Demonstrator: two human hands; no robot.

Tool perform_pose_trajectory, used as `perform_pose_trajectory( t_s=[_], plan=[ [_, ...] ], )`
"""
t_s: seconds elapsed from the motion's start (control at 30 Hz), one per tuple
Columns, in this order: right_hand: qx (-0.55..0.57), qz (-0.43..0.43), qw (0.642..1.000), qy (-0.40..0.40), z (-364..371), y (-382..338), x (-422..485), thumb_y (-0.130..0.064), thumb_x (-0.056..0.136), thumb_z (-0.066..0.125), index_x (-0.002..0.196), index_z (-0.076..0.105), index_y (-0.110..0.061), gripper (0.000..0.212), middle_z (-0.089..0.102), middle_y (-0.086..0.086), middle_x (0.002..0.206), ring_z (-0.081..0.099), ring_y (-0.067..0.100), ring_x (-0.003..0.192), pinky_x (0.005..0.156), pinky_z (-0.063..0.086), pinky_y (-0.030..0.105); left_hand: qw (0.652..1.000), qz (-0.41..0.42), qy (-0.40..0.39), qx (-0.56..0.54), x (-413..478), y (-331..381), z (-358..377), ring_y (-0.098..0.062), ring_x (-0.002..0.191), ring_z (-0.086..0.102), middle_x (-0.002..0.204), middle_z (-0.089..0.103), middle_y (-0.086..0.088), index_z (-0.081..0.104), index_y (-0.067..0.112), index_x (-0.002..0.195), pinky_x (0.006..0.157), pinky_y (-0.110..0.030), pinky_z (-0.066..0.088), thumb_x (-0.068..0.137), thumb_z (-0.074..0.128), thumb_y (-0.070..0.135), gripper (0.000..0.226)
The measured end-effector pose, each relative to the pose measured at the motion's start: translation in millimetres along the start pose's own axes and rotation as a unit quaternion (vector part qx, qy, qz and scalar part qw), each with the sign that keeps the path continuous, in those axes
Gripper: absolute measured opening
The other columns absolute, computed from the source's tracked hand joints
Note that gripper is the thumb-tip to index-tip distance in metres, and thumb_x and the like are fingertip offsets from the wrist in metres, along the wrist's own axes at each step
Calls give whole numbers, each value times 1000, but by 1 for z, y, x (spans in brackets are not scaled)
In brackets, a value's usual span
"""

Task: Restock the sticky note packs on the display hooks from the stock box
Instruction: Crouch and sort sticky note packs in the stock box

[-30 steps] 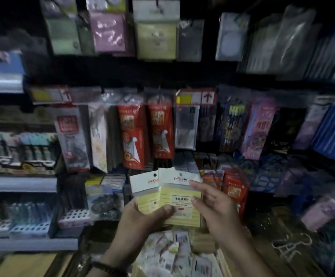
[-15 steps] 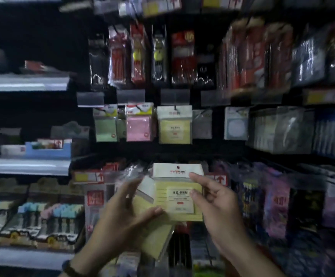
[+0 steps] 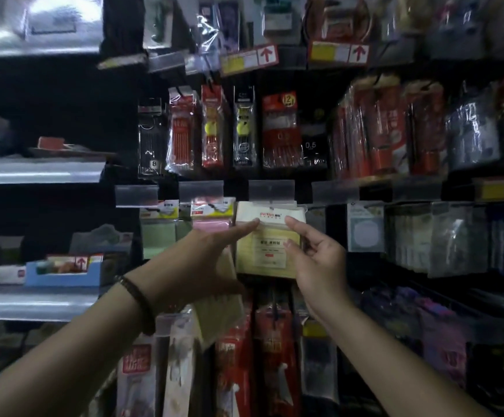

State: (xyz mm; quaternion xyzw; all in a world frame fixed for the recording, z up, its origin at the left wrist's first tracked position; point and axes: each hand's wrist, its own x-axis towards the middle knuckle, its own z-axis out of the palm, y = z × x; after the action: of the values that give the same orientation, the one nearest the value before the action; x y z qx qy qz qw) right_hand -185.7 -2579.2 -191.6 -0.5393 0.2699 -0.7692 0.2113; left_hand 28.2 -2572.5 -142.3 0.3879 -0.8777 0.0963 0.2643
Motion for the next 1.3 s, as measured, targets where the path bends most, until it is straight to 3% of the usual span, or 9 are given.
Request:
perform_pose_trajectory(
  t_s=[0.13, 0.2, 0.27, 0.33, 0.4, 0.67, 0.87, 1.07, 1.3],
  plan=[
    [18, -1, 1000, 19, 7, 9, 21, 5, 99, 66, 123, 77, -22, 38, 79, -6, 113, 77, 8, 99, 76, 64, 24, 1000, 6, -4, 7, 21, -9, -1, -6, 93, 69, 117, 66, 16, 2, 59, 161, 73, -19, 63, 83, 88, 33, 119],
    [6, -14, 1000, 19, 7, 12, 30, 3, 99, 67, 122, 77, -23, 37, 78, -9, 118, 76, 6, 104, 79, 63, 24, 1000, 5, 7, 20, 28, -14, 2, -12, 109, 69, 139, 65, 9, -2, 59, 161, 82, -25, 64, 81, 90, 36, 124],
    [-4, -21, 1000, 16, 7, 14, 36, 4, 99, 66, 123, 76, -22, 36, 77, -12, 120, 73, 2, 108, 80, 62, 20, 1000, 0, 9, 21, 34, -17, 5, -12, 114, 66, 146, 62, 6, -5, 59, 161, 78, -21, 62, 80, 90, 38, 126],
    [-9, -24, 1000, 6, 6, 16, 41, 4, 99, 66, 124, 76, -22, 37, 76, -13, 122, 72, 1, 111, 84, 62, 21, 1000, -6, 5, 15, 38, -19, 7, -5, 100, 64, 142, 64, 6, -6, 57, 162, 63, -11, 55, 81, 89, 38, 126],
    [-19, -24, 1000, -1, 5, 18, 44, 3, 100, 65, 125, 75, -21, 37, 76, -15, 123, 73, 1, 110, 85, 62, 23, 1000, -9, -6, 5, 41, -20, 10, -2, 88, 62, 138, 66, 5, -7, 55, 162, 61, -12, 57, 82, 88, 36, 126],
    [-42, -1, 999, -8, 2, 23, 46, 1, 101, 64, 125, 74, -21, 34, 75, -9, 123, 75, 4, 102, 77, 64, 27, 1000, -17, -17, -8, 45, -27, 15, -20, 122, 68, 150, 60, 2, -1, 58, 162, 84, -37, 67, 78, 90, 39, 125],
    [-68, -29, 997, -13, 0, 23, 43, 5, 101, 62, 128, 72, -18, 36, 74, -11, 121, 72, -10, 95, 71, 57, 12, 1000, -17, -14, 15, 51, -25, 18, -18, 108, 71, 141, 63, 1, -2, 60, 161, 80, -36, 68, 78, 91, 41, 126],
    [-105, -96, 990, -12, 2, 23, 45, 0, 101, 64, 131, 73, -19, 37, 71, -15, 133, 61, -9, 125, 101, 52, 13, 1000, -17, 11, -4, 50, -27, 17, -22, 123, 68, 150, 59, 0, -12, 67, 156, 87, -40, 67, 77, 90, 43, 131],
    [-48, -59, 997, 6, 6, 21, 44, 3, 101, 62, 132, 72, -20, 40, 71, -14, 131, 64, -11, 118, 87, 53, 7, 1000, -10, 28, -7, 51, -23, 14, -15, 121, 64, 151, 57, 11, -6, 66, 157, 87, -36, 65, 77, 92, 40, 129]
  ],
)
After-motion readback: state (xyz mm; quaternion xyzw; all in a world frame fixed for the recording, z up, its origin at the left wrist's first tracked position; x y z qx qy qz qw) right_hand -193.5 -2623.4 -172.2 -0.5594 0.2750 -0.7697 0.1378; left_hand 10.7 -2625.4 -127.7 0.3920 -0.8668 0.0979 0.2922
